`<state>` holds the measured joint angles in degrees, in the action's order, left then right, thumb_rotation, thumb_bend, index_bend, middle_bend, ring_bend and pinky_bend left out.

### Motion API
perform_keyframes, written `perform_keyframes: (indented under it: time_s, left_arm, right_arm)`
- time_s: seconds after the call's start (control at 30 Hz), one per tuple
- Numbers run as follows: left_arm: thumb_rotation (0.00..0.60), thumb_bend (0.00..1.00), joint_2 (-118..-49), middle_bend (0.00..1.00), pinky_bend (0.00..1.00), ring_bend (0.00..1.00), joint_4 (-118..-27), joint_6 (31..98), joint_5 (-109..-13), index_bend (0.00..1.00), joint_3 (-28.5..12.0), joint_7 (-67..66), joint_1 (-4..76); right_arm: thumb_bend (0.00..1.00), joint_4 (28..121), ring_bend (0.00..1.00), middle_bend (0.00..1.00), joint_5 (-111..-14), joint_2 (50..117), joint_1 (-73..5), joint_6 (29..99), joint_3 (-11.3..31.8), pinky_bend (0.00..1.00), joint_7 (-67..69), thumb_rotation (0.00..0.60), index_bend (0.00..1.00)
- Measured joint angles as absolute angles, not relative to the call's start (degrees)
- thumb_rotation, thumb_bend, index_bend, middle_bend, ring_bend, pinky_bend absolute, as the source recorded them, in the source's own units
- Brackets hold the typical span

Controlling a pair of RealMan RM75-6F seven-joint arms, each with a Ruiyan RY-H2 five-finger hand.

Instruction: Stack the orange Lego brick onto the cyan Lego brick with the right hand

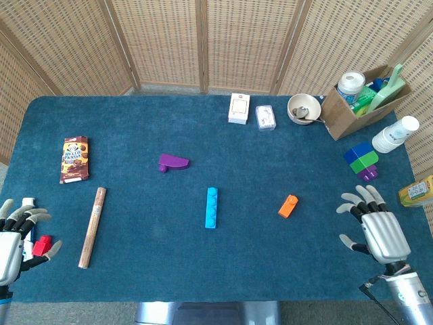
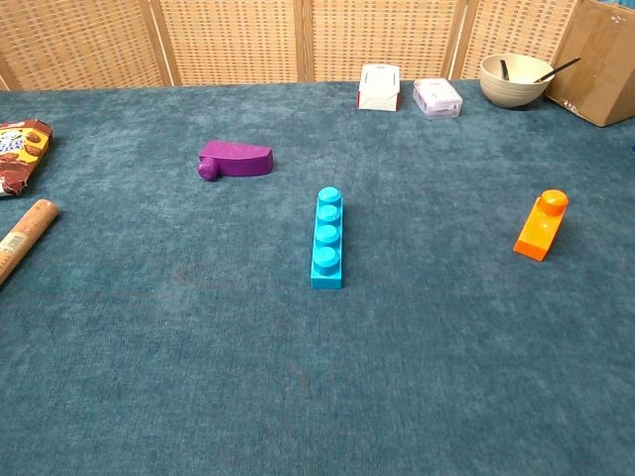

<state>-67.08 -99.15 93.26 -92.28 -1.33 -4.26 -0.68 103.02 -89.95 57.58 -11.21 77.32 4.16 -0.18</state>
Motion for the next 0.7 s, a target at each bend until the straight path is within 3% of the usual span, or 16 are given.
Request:
perform_keyframes:
  time_s: [0.1,0.47,0.7]
  left_arm:
    - [0.501,0.28,-67.09,0.35,0.01,0.23,-99.43,92.82,-92.54,0.36,-1.42,-4.23,-0.23]
    - [0.503,0.28,-67.67,0.35,0.01,0.23,-99.4,91.41,-91.46,0.36,-1.68,-4.33,0.56]
    - [0.504,0.28,-68.05,0.35,0.0,0.23,-99.3,90.8,-91.13,0.36,-2.04,-4.51,1.23]
  right_arm:
    - [0.18,103.46,0.1,0.25,-89.43,56.92,-13.09,73.9,4.61,0.09,-1.75,0.6,0.32]
    - [0.18,103.14,0.1,0.25,-82.89,57.18,-23.64,59.31,7.58,0.09,-7.88,0.6,0.33]
    - [0.19,100.33,0.1,0.25,-79.83,60.58,-28.85,53.46,8.83,0.09,-8.53,0.6,0.41]
